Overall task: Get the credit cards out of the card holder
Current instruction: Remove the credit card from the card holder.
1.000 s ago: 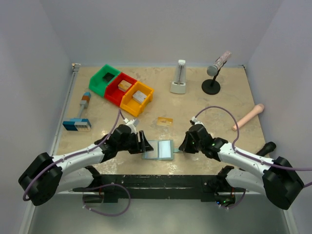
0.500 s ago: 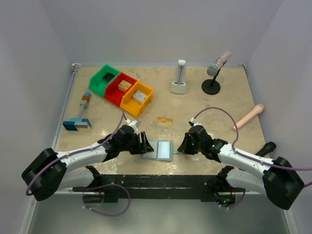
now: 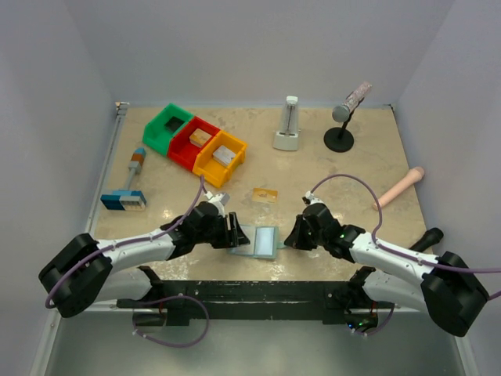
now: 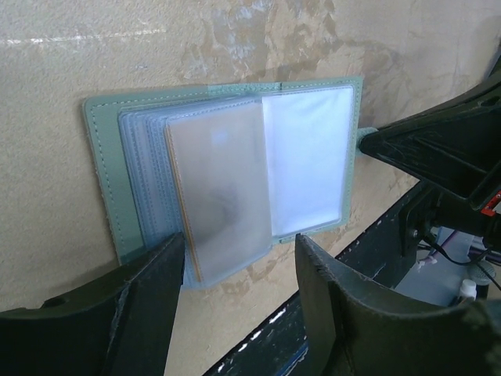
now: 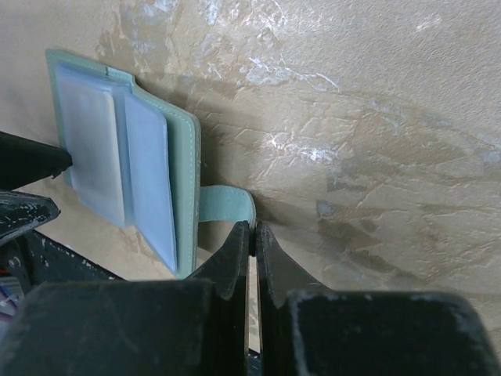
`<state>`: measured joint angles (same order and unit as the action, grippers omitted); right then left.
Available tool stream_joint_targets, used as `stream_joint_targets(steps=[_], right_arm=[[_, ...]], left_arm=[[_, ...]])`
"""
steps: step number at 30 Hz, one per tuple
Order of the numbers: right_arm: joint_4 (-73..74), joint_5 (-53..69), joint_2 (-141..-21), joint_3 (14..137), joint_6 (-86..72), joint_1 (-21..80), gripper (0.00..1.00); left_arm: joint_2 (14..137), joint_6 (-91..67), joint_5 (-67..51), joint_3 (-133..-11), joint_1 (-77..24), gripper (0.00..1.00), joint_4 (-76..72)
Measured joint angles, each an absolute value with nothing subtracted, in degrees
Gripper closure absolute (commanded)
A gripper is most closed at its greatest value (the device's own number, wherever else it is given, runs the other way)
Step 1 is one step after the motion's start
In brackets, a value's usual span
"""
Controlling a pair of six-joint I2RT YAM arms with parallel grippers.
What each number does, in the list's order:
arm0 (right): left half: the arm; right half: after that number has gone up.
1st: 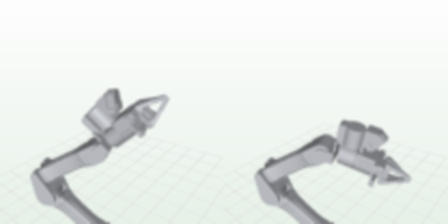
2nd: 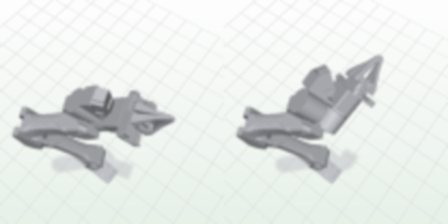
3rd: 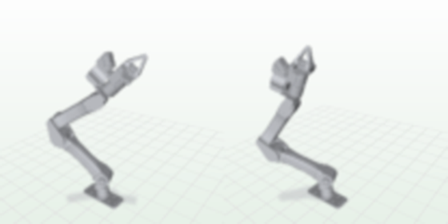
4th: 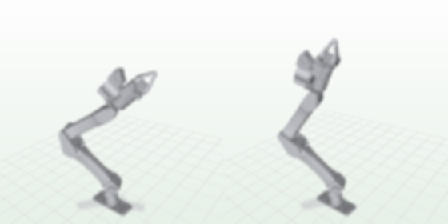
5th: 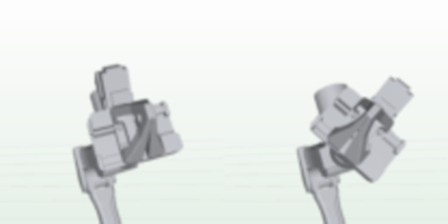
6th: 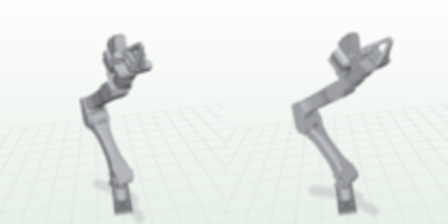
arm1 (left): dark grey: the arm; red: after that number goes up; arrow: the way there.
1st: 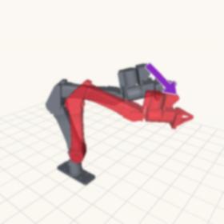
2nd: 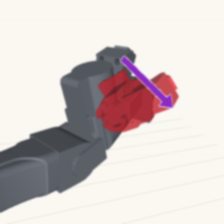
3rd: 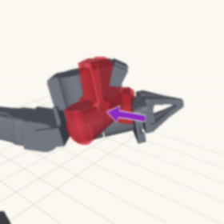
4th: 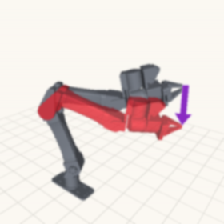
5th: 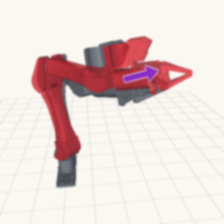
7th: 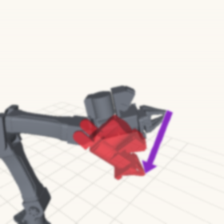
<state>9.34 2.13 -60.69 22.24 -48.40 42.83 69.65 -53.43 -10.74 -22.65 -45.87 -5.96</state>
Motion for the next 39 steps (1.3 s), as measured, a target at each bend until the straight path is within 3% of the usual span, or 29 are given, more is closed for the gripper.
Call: stream_joint_targets(steps=[39], right_arm=[[9.5, 2.5, -60.8, 22.2, -48.4, 43.1, 1.00]], left_arm=[[70.3, -52.7, -15.0, -27.7, -48.2, 0.38, -8.2]])
